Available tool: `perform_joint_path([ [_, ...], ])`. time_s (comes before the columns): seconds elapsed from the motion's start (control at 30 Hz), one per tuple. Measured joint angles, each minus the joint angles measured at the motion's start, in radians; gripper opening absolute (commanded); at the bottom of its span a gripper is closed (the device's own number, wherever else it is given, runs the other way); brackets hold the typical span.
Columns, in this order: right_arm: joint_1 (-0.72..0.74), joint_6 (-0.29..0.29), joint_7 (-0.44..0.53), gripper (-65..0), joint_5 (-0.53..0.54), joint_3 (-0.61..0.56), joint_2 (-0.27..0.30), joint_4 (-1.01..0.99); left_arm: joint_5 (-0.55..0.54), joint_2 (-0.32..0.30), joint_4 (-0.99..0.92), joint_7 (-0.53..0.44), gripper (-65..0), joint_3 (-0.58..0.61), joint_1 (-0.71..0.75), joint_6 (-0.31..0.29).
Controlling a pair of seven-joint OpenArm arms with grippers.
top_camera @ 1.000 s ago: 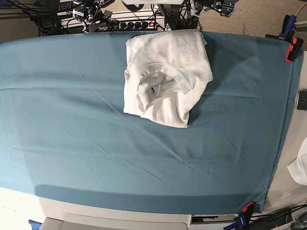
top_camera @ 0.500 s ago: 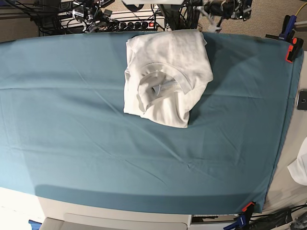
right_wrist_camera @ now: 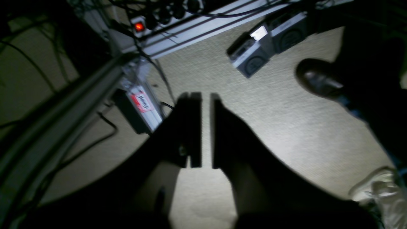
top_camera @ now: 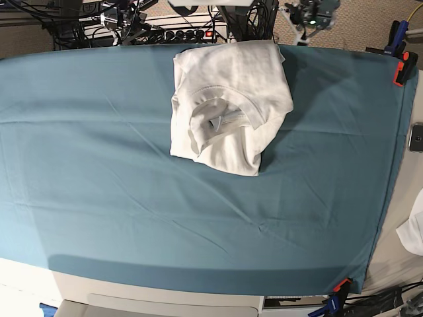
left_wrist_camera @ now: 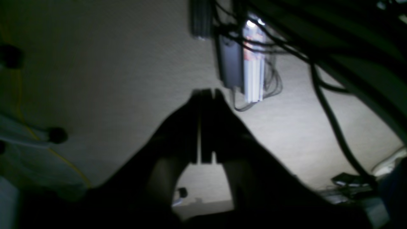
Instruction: Fold the T-shirt properly
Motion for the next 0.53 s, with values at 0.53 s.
perform_joint_path([
  [0.53, 0.000, 0.000, -0.003, -64.8, -0.167, 0.000, 0.000, 0.000, 0.044, 0.093, 0.016, -0.037, -65.0, 0.028, 0.011, 0.028],
])
